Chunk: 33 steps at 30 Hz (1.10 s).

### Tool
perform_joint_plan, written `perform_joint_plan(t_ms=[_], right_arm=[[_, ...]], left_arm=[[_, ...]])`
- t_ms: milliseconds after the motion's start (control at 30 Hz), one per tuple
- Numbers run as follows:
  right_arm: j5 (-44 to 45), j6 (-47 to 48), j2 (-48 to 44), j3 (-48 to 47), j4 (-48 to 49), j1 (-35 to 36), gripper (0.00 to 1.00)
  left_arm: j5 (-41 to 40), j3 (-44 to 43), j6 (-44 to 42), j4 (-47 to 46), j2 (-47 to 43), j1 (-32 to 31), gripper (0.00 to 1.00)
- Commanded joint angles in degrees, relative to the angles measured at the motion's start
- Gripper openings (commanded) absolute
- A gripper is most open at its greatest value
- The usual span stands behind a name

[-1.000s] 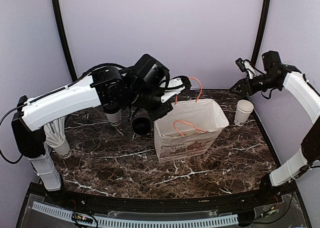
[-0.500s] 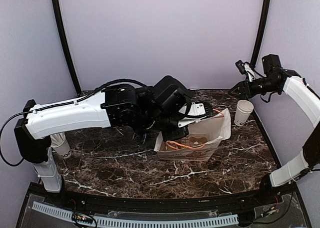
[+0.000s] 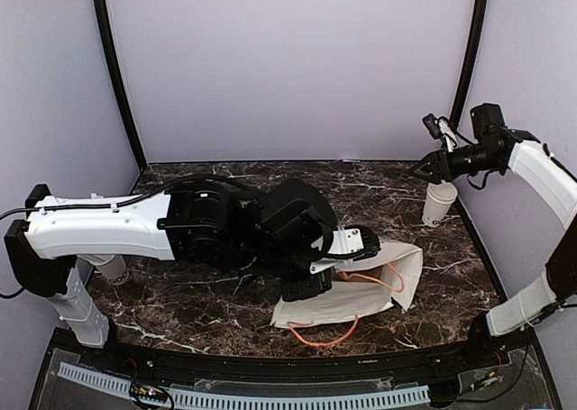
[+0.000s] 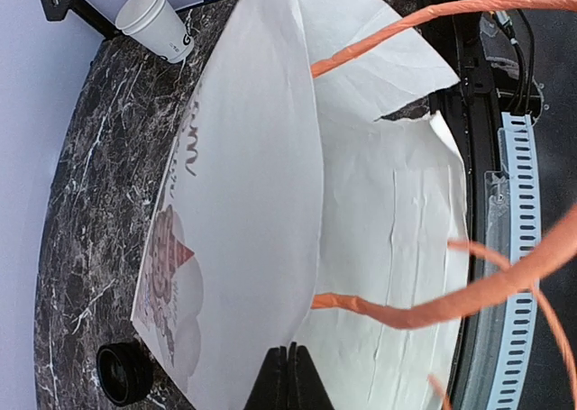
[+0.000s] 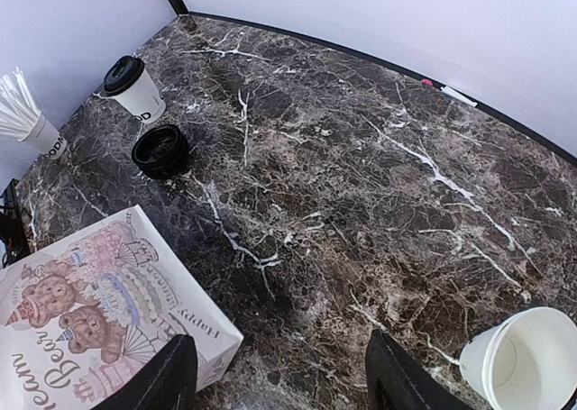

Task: Pack the takeout coffee

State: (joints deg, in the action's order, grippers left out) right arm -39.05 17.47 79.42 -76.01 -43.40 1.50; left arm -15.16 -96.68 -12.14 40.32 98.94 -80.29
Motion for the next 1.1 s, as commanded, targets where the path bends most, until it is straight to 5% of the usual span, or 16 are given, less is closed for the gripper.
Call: perform_joint_plan(t_ms=[0,467,700,967,1067], right_arm=[[-1.64,0.13,-1.83,0.45,1.47,0.10,0.65],[-2.59,0.19,-1.82,0.86,1.47,0.15,0.65],[-3.12,0.28,-1.72,1.06,1.55,0.14,0.66],[-3.33,0.39,-2.28,1.79,1.77,0.15,0.66],[-3.23,0.37,-2.75,2.87,2.53,0.09,0.66]], left_arm=[[2.82,1.77,5.63,-1.03,-5.22,-0.48,0.00],[1.36,5.62,9.58,-4.22,-7.43,-0.25,0.00],[2.73,3.33,3.63,-7.15,-5.60,6.94,0.02],[4.86,-1.32,-2.57,-13.36,-0.99,19.25,0.39],[5.34,-3.79,-2.88,-14.78,1.22,22.72,0.45]])
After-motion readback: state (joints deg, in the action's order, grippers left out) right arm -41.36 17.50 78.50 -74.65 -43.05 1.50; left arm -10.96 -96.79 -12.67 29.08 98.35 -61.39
